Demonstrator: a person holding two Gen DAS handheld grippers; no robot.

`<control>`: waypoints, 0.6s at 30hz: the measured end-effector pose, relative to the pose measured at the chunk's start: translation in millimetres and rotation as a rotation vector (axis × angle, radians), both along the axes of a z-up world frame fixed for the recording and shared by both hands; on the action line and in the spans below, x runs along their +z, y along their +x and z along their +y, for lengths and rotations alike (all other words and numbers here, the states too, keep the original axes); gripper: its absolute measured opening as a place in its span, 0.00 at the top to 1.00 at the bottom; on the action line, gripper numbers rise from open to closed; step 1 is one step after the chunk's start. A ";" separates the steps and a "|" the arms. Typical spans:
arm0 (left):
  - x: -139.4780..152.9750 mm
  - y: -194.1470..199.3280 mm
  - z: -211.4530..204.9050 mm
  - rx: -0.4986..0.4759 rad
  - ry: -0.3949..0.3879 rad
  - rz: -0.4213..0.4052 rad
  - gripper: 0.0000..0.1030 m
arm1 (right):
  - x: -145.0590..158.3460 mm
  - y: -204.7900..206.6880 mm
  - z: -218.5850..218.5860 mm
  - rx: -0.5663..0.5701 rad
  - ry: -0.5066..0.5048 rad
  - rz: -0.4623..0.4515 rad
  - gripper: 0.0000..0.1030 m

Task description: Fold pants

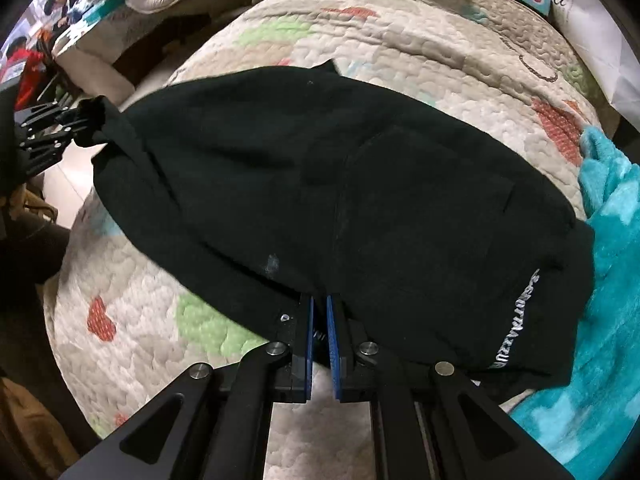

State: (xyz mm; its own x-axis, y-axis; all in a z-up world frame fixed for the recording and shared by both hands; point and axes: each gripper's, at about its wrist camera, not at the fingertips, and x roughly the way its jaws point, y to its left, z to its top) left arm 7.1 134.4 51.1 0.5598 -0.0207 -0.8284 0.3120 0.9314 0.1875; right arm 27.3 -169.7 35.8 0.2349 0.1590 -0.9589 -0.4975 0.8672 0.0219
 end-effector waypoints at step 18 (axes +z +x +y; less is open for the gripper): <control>40.3 1.4 134.8 0.469 -0.508 -0.076 0.55 | 39.5 -46.0 28.0 0.097 -0.041 -0.070 0.58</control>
State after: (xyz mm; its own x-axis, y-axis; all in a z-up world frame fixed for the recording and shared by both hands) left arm 8.6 269.2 91.4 0.6607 -0.1372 -0.7380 -0.1418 0.9426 -0.3022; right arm -18.8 -141.6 75.3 0.2868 0.1448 -0.9470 -0.5779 0.8145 -0.0505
